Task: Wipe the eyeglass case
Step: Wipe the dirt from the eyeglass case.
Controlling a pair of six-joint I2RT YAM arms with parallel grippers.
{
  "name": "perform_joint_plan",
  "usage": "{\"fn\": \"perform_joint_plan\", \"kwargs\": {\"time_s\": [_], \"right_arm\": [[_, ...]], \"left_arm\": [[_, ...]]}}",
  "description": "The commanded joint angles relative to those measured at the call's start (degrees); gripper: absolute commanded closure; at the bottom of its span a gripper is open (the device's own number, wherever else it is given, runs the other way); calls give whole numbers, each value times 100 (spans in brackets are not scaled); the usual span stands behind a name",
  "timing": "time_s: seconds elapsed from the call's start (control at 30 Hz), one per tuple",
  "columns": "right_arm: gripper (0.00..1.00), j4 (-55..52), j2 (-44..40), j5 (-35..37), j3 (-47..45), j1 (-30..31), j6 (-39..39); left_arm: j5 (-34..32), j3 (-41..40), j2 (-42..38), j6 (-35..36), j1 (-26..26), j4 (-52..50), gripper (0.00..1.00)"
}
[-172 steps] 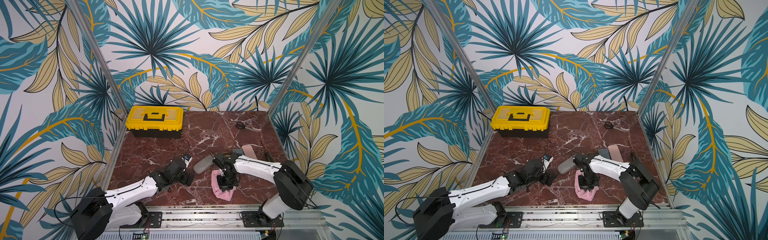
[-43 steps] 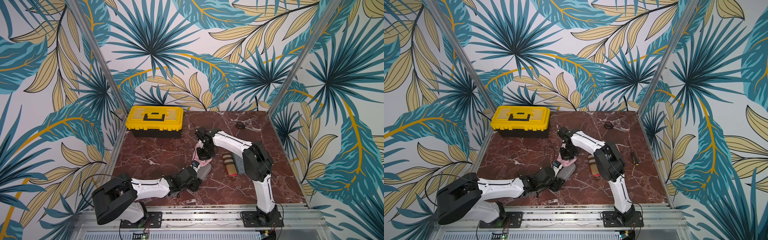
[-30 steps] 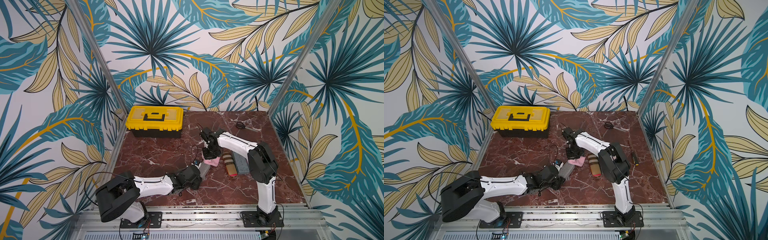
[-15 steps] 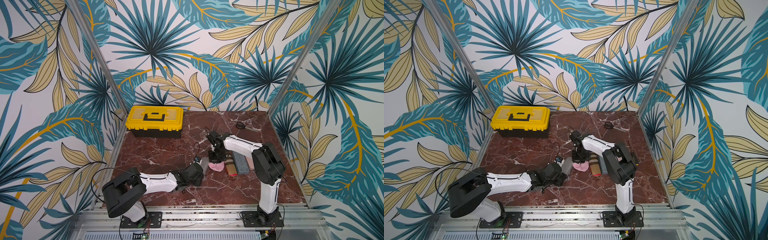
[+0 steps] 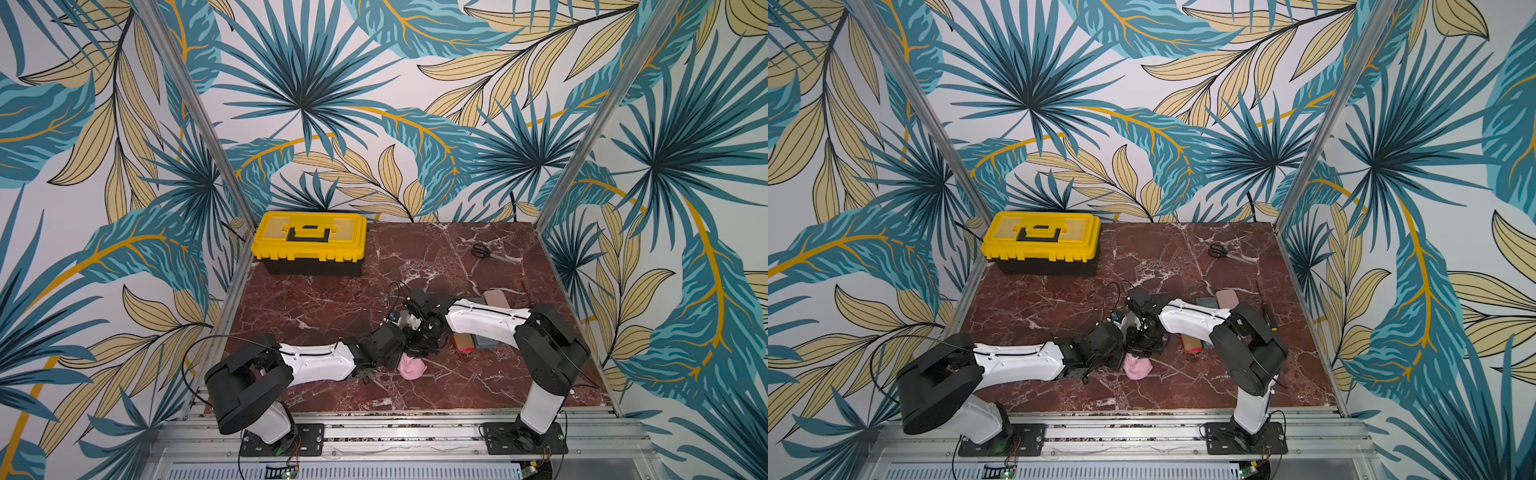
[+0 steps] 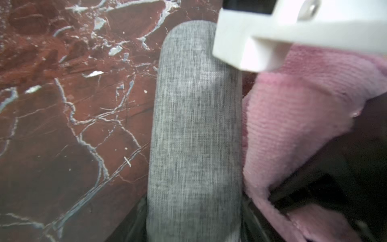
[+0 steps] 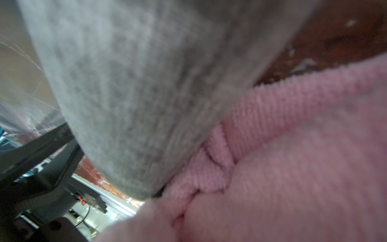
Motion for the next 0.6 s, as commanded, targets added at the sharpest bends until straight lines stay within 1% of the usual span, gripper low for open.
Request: {"fn": "perform_joint_plan", "kwargs": {"time_s": [0.0, 0.13, 0.2, 0.23, 0.27, 0.3, 0.37, 0.4, 0.47, 0.57], "right_arm": [[100, 291, 202, -417, 450, -179, -295], [100, -610, 501, 278, 1166, -872, -1027], [100, -1307, 665, 1179, 1575, -1036, -1515], [100, -1500, 692, 1507, 1679, -1065, -1690], [100, -1619, 686, 1755, 1724, -1087, -1837], [100, -1674, 655, 1845, 1712, -1099, -1917], [100, -1588, 585, 1750, 1603, -1106, -1917], [100, -1495, 560, 1622, 1523, -1103, -1853], [100, -1274, 561, 1358, 1346, -1106, -1674], [100, -966, 576, 1148, 1106, -1102, -1464]], "left_arm": [[416, -185, 359, 0, -13, -842, 55], [426, -188, 334, 10, -14, -894, 55], [413, -155, 297, 12, -9, -1011, 54], [416, -145, 270, 12, -15, -1067, 52], [417, -137, 235, 12, -13, -1110, 48], [418, -138, 218, 12, 3, -1144, 39], [427, -86, 235, 20, 15, -1152, 21], [417, -30, 283, 37, 20, -1316, 16], [404, 92, 389, 81, 54, -1404, 10], [412, 252, 517, 186, 109, -1514, 9]]}}
